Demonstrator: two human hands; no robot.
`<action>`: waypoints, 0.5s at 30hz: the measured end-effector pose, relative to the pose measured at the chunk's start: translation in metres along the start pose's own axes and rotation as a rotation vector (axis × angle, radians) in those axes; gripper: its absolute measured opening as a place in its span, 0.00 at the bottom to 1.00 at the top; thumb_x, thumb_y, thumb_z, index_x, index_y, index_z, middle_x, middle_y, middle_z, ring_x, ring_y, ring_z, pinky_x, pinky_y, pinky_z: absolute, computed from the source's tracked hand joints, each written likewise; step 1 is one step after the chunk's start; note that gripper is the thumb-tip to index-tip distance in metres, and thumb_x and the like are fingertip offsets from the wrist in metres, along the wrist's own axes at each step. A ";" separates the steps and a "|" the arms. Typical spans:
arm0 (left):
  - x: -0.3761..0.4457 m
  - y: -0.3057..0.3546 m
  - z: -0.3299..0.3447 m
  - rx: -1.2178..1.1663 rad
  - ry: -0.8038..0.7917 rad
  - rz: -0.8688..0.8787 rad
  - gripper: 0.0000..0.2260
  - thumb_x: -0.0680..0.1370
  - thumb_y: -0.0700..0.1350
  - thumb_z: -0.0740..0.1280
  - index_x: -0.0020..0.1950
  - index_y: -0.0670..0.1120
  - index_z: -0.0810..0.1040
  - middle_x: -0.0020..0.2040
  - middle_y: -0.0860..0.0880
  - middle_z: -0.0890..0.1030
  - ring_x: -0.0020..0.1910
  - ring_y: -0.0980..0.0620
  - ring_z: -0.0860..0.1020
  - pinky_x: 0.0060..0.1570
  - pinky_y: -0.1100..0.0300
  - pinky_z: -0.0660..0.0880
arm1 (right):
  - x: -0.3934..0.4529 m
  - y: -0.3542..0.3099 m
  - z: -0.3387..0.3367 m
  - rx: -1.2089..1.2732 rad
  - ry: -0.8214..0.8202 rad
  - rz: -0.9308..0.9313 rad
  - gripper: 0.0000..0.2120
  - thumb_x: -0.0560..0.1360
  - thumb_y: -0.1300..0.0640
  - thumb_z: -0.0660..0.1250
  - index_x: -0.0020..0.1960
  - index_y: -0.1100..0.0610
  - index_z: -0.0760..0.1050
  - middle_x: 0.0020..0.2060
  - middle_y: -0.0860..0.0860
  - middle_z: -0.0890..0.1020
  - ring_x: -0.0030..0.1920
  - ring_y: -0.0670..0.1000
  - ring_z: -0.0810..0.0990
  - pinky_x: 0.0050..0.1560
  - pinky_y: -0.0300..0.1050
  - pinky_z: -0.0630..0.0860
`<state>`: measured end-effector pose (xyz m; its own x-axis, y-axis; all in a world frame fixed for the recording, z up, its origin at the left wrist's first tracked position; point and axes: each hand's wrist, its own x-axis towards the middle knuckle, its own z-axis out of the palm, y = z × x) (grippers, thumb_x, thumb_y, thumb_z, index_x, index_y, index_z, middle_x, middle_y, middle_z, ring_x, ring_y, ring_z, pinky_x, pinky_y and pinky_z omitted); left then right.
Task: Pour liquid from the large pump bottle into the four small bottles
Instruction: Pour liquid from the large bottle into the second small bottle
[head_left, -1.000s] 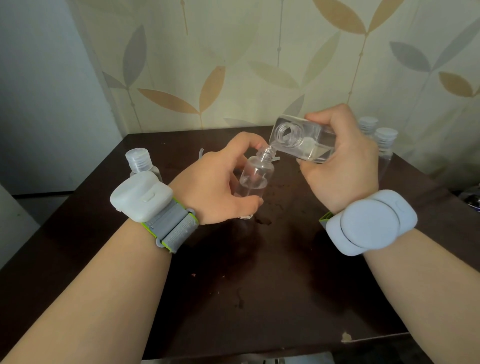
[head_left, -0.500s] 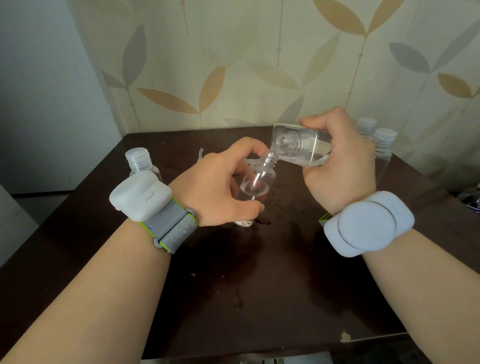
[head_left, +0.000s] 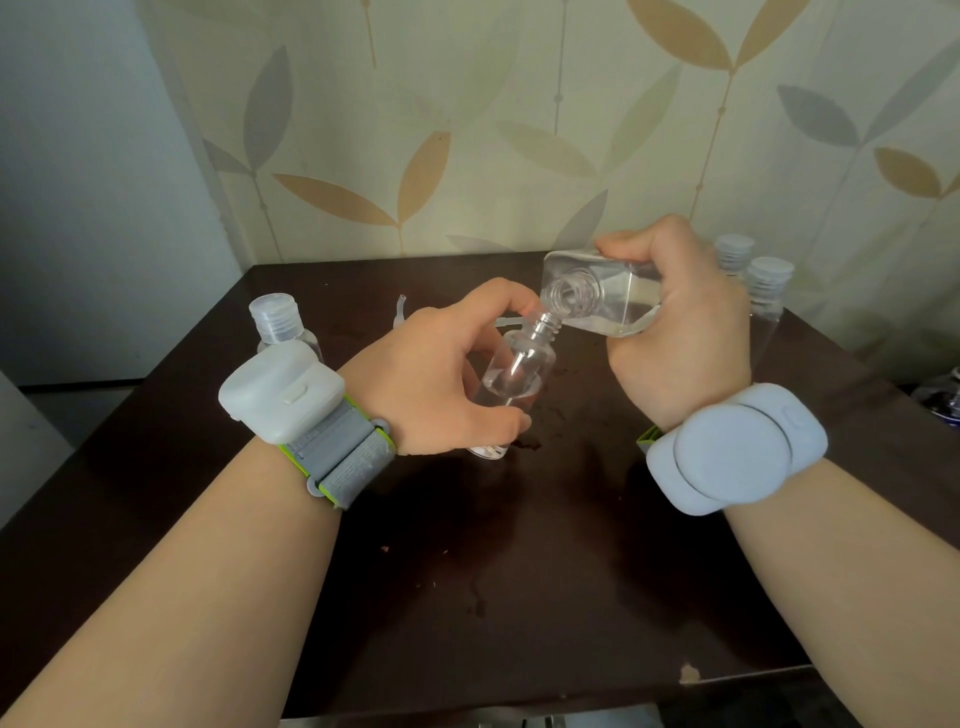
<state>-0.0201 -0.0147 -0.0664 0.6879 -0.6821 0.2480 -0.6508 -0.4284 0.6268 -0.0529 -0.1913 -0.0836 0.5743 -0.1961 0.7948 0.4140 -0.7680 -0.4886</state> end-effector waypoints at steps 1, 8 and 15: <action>0.000 0.000 0.000 0.000 -0.004 0.000 0.23 0.61 0.49 0.70 0.49 0.65 0.64 0.41 0.57 0.80 0.30 0.49 0.80 0.32 0.62 0.75 | 0.000 0.000 0.000 0.002 -0.001 0.003 0.21 0.60 0.79 0.67 0.49 0.62 0.74 0.45 0.54 0.78 0.50 0.58 0.77 0.60 0.69 0.66; 0.001 0.000 0.002 -0.008 -0.013 -0.006 0.23 0.60 0.49 0.70 0.48 0.68 0.64 0.40 0.57 0.80 0.29 0.50 0.79 0.32 0.65 0.74 | 0.000 -0.001 -0.001 0.000 0.005 0.007 0.22 0.60 0.78 0.68 0.49 0.61 0.74 0.44 0.49 0.76 0.51 0.56 0.77 0.60 0.68 0.66; 0.001 0.001 0.002 -0.006 -0.019 0.000 0.24 0.60 0.50 0.70 0.49 0.68 0.64 0.42 0.58 0.79 0.29 0.51 0.79 0.31 0.62 0.74 | -0.001 -0.002 0.000 -0.005 -0.004 -0.007 0.21 0.61 0.78 0.67 0.50 0.62 0.74 0.46 0.52 0.78 0.53 0.55 0.76 0.61 0.67 0.66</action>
<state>-0.0209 -0.0169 -0.0675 0.6818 -0.6930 0.2344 -0.6487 -0.4247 0.6315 -0.0545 -0.1892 -0.0833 0.5743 -0.1886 0.7966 0.4144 -0.7722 -0.4817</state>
